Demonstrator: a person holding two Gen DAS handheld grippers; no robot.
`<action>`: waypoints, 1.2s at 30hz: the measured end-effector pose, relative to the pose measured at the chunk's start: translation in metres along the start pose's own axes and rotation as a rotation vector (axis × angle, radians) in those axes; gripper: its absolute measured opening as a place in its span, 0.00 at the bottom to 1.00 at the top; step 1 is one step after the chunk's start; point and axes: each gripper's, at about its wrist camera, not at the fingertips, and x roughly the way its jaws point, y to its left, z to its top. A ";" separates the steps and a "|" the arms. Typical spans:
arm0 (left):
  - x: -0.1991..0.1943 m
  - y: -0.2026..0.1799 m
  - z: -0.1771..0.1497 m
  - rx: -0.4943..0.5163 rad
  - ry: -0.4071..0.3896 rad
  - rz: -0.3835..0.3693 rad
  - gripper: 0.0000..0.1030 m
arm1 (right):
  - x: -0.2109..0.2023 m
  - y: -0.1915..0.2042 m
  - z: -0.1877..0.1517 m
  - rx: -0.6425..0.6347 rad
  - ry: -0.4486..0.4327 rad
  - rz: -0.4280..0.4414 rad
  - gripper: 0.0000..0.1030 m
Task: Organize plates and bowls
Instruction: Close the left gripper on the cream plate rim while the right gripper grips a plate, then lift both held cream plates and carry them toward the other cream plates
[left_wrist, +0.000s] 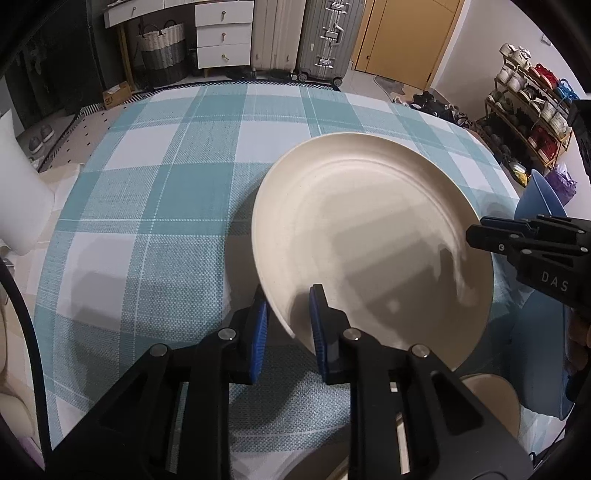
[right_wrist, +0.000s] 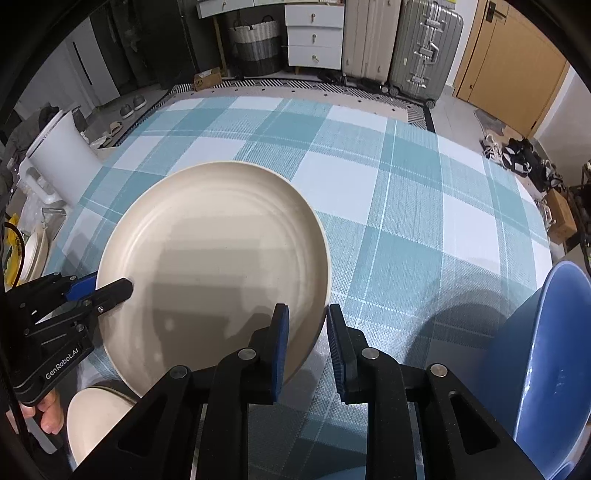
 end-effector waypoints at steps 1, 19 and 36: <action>-0.002 0.000 0.000 0.000 -0.004 -0.001 0.18 | -0.002 0.000 0.000 0.001 -0.005 0.001 0.21; -0.079 -0.006 -0.015 -0.015 -0.099 0.002 0.18 | -0.076 0.015 -0.019 -0.011 -0.143 0.019 0.21; -0.149 -0.020 -0.069 -0.010 -0.163 0.015 0.18 | -0.127 0.035 -0.066 -0.029 -0.228 0.039 0.21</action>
